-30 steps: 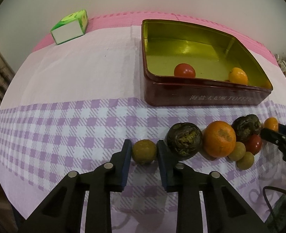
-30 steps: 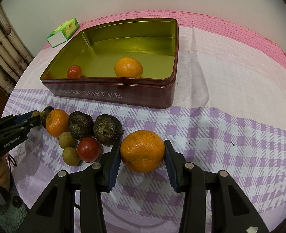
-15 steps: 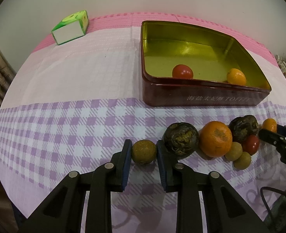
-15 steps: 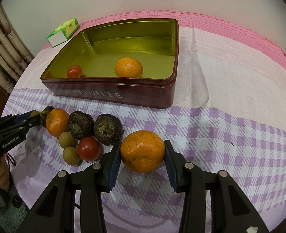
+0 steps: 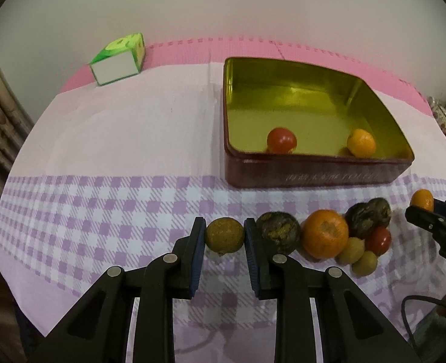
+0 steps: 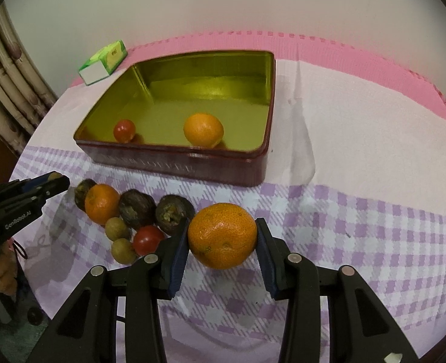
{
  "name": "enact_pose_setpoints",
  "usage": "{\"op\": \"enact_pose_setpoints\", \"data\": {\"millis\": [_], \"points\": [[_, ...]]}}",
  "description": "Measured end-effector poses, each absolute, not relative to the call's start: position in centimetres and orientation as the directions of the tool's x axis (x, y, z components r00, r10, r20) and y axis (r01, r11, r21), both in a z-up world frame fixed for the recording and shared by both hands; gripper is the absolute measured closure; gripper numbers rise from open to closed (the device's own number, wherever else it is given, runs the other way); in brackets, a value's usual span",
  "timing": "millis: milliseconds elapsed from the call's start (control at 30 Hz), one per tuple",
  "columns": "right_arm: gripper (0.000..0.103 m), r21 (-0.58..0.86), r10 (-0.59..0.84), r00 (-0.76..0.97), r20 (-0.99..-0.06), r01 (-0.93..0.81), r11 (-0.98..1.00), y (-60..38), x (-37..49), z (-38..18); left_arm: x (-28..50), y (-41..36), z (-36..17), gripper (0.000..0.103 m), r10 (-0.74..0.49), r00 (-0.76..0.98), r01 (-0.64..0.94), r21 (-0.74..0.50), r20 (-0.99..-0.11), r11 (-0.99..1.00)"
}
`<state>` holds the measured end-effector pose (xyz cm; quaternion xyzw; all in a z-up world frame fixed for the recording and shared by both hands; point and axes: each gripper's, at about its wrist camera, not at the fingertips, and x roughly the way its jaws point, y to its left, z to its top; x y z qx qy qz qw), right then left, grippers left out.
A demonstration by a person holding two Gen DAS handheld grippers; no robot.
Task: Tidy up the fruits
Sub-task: 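Grasp another orange with the right gripper while the left grasps a small brown fruit, then carry the orange and small brown fruit over the TOFFEE tin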
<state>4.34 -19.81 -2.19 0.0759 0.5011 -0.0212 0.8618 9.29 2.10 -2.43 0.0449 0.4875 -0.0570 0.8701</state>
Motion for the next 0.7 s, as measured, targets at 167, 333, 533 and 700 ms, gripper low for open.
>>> {"op": "enact_pose_setpoints", "data": {"millis": [167,333,533,700], "points": [[0.064,0.114,0.041,0.523,-0.851,0.108,0.988,-20.0,4.6,-0.7,9.5,2.1,-0.9,0.077,-0.080,0.544,0.156,0.006,-0.835,0.988],[0.064,0.108,0.040,0.543,-0.839,0.094,0.990,-20.0,5.4,0.5,10.4,1.5,0.8,0.077,-0.104,0.573,0.178,-0.001,-0.813,0.984],[0.064,0.093,0.038,0.561,-0.827,0.070,0.993,-19.5,7.2,1.4,11.9,0.0,2.0,0.077,-0.124,0.592,0.209,0.003,-0.796,0.978],[0.064,0.081,0.039,0.564,-0.825,0.049,0.995,-19.2,8.6,1.7,13.6,-1.3,1.9,0.077,-0.131,0.586,0.238,0.015,-0.800,0.971]]}}
